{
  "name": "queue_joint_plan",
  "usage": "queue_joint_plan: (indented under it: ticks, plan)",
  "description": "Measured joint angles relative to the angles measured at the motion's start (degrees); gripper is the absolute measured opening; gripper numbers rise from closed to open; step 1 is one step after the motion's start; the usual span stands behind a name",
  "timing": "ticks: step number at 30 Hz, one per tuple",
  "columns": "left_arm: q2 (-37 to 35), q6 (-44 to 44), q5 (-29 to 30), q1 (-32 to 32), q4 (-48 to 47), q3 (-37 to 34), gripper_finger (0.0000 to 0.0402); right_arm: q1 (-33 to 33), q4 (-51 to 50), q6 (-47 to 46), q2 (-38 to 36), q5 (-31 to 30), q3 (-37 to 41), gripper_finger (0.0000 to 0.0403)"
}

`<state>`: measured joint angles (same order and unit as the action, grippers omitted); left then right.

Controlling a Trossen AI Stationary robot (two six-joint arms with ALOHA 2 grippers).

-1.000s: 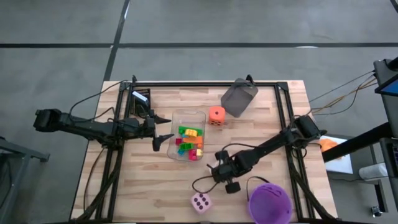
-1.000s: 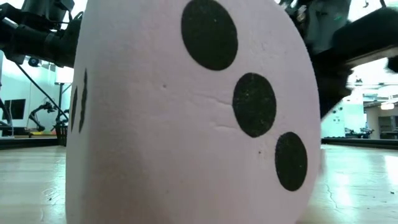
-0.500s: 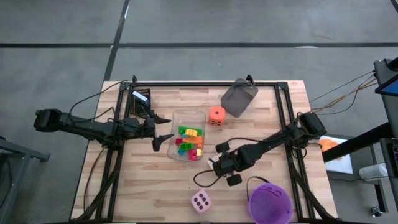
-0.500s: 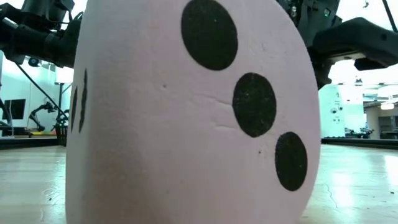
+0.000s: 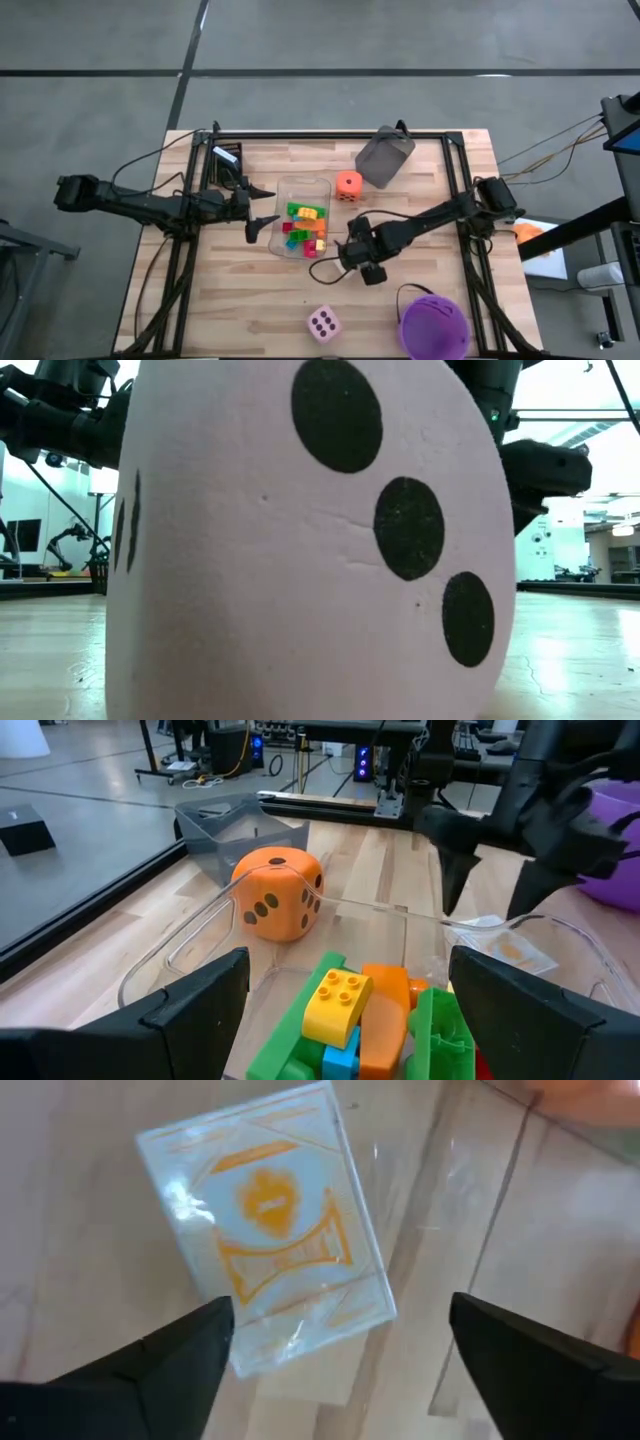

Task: Pick & Place Toys
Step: Put the orange deck of cards into the black basket

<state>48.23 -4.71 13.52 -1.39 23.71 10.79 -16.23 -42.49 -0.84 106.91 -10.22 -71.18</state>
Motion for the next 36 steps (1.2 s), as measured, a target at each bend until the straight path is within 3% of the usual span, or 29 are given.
queue_joint_plan:
  ticks: [5,12,20,30,36]
  plan:
    - [0.2,0.0,0.0,0.0,-0.2,0.0,0.0346,0.5,-0.7,0.0,0.5,3.5,-0.2,0.0343]
    - [0.3,0.0,0.2,0.0,-0.1,0.0,0.0346,0.8,-1.4,-0.5,0.6,6.8,-0.4,0.0395]
    - [0.4,0.0,0.2,0.0,0.0,0.0,0.0346,1.0,-0.6,0.9,2.1,6.8,-2.4,0.0397]
    - [0.3,0.0,0.2,0.0,-0.2,0.0,0.0346,1.1,-9.7,5.8,16.1,8.3,-13.9,0.0396]
    - [0.3,0.0,0.2,0.0,-0.9,0.0,0.0346,1.0,-17.9,6.1,22.5,8.5,-21.5,0.0353]
